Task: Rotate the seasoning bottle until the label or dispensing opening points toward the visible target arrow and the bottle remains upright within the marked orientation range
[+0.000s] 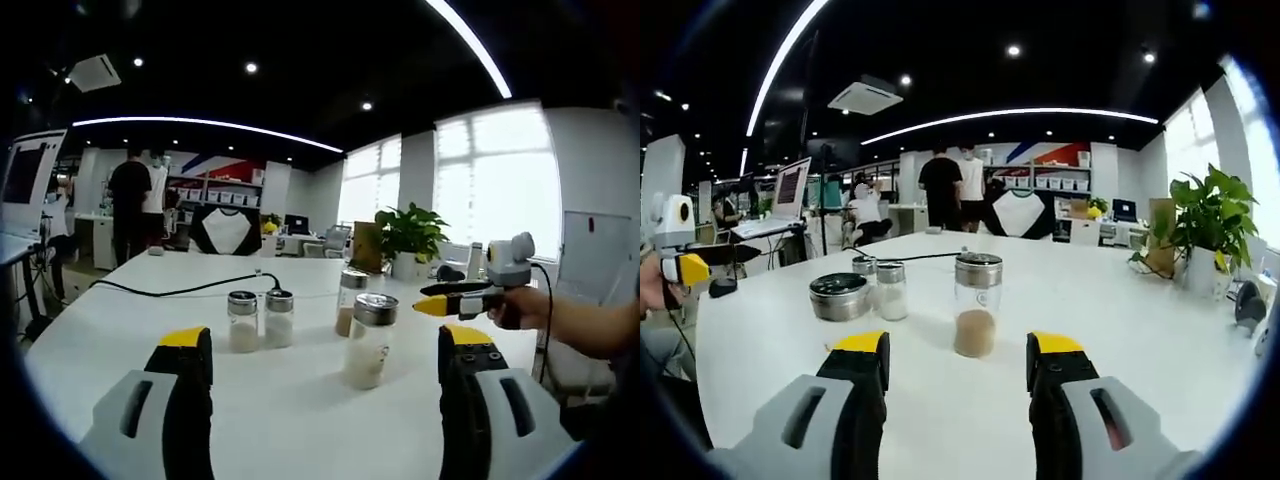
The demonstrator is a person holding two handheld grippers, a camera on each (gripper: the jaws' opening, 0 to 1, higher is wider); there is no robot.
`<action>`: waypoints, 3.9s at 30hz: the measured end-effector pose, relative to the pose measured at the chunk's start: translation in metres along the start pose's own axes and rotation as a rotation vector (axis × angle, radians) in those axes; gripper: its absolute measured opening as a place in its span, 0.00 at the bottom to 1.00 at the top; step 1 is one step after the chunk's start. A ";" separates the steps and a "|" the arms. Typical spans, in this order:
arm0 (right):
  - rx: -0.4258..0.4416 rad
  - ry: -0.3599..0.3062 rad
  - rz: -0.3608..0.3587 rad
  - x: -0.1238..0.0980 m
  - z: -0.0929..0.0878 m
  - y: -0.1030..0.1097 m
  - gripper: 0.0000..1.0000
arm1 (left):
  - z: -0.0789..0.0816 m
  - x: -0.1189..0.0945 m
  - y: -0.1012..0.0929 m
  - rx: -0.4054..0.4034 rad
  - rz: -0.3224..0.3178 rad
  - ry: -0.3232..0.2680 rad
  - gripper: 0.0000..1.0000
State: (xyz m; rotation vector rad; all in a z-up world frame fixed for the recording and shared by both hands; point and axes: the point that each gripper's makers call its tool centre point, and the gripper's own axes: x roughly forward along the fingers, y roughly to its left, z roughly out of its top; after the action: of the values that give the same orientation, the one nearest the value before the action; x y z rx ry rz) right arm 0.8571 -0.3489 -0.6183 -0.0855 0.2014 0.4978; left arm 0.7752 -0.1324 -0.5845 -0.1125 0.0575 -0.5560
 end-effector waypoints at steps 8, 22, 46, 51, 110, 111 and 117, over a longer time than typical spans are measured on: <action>-0.013 0.024 -0.012 0.025 0.003 -0.011 0.55 | 0.002 -0.002 0.001 0.006 0.005 -0.001 0.99; -0.066 0.046 -0.054 0.063 0.001 -0.032 0.57 | 0.003 -0.005 0.003 0.010 0.010 -0.003 0.99; 0.021 0.044 -0.009 0.118 0.010 -0.023 0.53 | 0.005 -0.005 0.001 0.020 0.010 0.003 0.98; 0.007 0.074 -0.017 0.126 0.003 -0.024 0.49 | 0.006 -0.005 0.001 0.021 0.011 0.000 0.98; 0.028 0.146 -0.031 0.089 -0.017 -0.016 0.37 | 0.003 -0.008 0.004 0.002 0.020 0.008 0.98; 0.027 0.147 -0.032 0.088 -0.017 -0.016 0.37 | 0.002 -0.008 0.004 0.002 0.019 0.009 0.97; 0.028 0.148 -0.034 0.081 -0.018 -0.015 0.37 | 0.001 -0.007 0.002 0.002 0.014 0.012 0.97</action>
State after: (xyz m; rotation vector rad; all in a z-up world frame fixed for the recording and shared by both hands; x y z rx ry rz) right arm 0.9308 -0.3266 -0.6529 -0.0980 0.3510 0.4551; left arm 0.7706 -0.1273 -0.5832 -0.1066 0.0691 -0.5428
